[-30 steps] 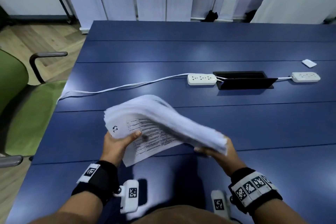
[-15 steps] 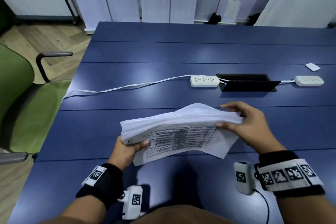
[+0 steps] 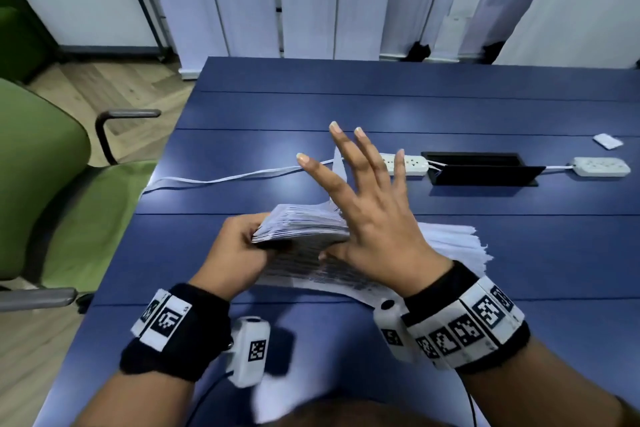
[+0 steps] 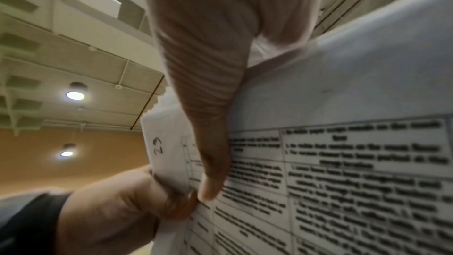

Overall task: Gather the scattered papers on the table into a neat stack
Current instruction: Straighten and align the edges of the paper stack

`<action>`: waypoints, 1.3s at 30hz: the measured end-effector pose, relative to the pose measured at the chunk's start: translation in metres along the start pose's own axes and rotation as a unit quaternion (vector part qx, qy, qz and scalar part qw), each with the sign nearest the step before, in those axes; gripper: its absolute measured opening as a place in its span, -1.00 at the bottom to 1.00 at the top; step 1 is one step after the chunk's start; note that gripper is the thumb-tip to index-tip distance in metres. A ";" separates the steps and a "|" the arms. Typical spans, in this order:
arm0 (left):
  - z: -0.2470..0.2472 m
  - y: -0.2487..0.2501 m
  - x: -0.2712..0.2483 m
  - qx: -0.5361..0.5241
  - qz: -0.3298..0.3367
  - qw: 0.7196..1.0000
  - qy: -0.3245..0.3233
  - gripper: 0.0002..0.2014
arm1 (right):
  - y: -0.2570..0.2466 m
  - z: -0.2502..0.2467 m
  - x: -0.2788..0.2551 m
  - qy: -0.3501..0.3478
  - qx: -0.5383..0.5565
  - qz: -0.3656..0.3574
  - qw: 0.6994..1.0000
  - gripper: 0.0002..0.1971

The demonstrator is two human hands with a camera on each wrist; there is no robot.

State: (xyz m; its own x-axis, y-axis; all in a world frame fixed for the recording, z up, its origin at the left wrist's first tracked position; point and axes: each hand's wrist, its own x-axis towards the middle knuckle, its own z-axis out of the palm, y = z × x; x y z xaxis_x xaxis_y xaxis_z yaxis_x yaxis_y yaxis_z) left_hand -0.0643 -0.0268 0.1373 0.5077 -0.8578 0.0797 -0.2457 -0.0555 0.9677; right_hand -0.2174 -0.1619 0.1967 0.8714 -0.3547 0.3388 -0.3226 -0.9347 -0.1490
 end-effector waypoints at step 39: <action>0.051 0.005 0.000 -0.195 -0.020 0.955 0.221 -0.79 | 0.044 0.054 -0.047 0.189 0.625 0.315 0.688 -0.77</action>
State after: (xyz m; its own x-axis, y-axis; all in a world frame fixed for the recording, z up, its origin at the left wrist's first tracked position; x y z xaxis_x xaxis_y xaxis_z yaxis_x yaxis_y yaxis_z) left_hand -0.1078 -0.0534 0.1300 0.8308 -0.5544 0.0504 0.0634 0.1842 0.9808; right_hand -0.2526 -0.1855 0.1244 0.4693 -0.8827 0.0226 0.1839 0.0727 -0.9803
